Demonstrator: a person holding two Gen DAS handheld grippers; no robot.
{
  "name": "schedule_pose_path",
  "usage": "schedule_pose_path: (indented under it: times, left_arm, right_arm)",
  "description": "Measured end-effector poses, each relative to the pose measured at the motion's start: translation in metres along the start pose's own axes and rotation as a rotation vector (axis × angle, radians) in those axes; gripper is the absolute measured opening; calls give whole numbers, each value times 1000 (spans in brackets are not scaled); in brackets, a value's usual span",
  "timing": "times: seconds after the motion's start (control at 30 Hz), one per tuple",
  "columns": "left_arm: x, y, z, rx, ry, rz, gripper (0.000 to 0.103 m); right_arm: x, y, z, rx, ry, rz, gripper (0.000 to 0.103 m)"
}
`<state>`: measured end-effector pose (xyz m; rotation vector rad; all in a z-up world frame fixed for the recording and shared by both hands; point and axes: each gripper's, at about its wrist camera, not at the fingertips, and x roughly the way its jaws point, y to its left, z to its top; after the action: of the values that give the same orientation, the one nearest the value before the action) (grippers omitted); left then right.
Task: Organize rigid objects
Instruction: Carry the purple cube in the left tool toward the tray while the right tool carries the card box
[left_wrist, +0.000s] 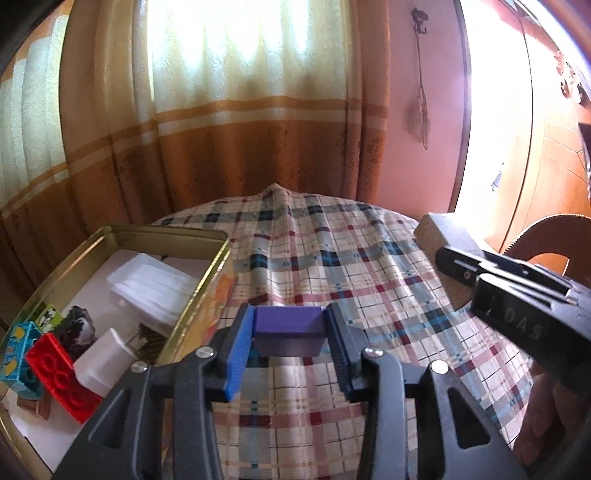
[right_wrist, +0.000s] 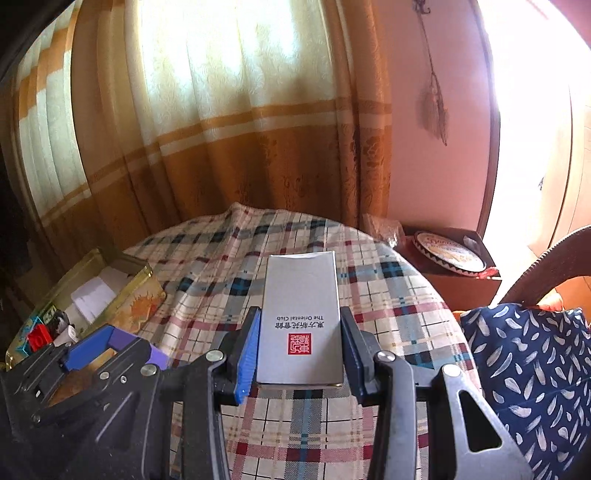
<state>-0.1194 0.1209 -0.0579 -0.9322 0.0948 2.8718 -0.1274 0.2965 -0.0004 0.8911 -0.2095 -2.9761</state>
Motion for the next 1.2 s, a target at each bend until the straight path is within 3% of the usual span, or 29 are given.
schedule_pose_path:
  times: [0.2, 0.77, 1.2]
  left_arm:
    - [3, 19, -2, -77, 22, 2, 39]
    - [-27, 28, -8, -91, -72, 28, 39]
    - [-41, 34, -11, -96, -117, 45, 39]
  right_arm:
    - [-10, 5, 0, -17, -34, 3, 43]
    - [-17, 41, -14, -55, -9, 92, 43]
    - [-25, 54, -19, -79, -35, 105, 43]
